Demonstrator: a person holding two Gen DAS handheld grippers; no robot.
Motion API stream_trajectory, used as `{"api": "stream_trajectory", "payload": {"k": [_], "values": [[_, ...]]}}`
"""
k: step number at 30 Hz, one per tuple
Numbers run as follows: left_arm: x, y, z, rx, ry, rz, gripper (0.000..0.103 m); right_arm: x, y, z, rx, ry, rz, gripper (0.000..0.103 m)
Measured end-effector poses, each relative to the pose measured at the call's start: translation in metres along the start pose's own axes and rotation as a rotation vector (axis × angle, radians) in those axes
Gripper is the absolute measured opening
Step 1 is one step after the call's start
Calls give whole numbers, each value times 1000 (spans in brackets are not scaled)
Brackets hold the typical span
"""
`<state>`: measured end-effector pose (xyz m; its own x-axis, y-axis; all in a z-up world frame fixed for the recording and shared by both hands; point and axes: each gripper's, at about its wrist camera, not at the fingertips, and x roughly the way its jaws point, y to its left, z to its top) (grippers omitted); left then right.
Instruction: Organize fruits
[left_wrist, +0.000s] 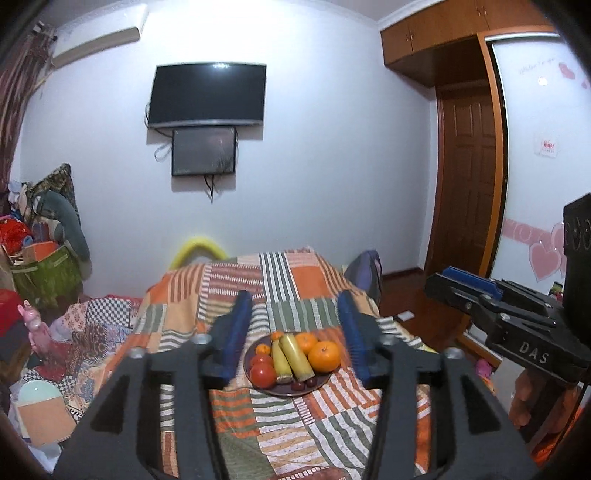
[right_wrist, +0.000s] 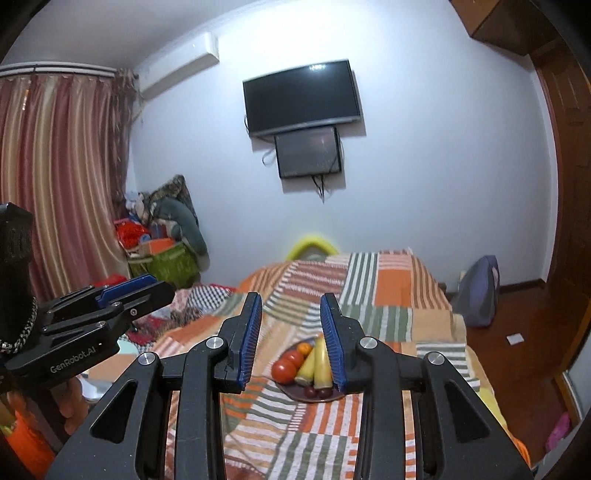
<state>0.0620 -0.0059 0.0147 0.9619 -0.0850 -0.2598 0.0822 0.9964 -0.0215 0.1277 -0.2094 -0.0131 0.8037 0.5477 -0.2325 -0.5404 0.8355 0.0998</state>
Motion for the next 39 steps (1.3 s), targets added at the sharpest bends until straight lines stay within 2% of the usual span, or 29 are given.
{"api": "stream_trajectory", "payload": {"k": [3,5,7,9,12,14,17,24,39], "values": [[-11,-3,1,5,-25,4,58,-9,4,-1,-11,-38,-13,46],[-17,-4,1,4,-28,-1,61,-11,5,-1,-13,-51,-11,48],[-22,-5,0,7,-36,5,68,-13,6,-2,-14,-60,-15,53],[-27,-6,-2,11,-44,10,74,-17,7,-3,-16,-77,-32,67],[-29,-8,-4,9,-46,13,90,-20,11,-3,-34,-96,-59,74],[-30,-7,-5,2,-50,13,92,-19,14,-3,-51,-100,-72,77],[-31,-8,-7,5,-56,22,95,-25,17,-4,-61,-115,-95,89],[-35,-7,-8,5,-73,33,103,-32,16,-7,-56,-132,-114,102],[-34,-4,-9,-12,-68,34,103,-38,16,-7,-42,-139,-128,103]]}}
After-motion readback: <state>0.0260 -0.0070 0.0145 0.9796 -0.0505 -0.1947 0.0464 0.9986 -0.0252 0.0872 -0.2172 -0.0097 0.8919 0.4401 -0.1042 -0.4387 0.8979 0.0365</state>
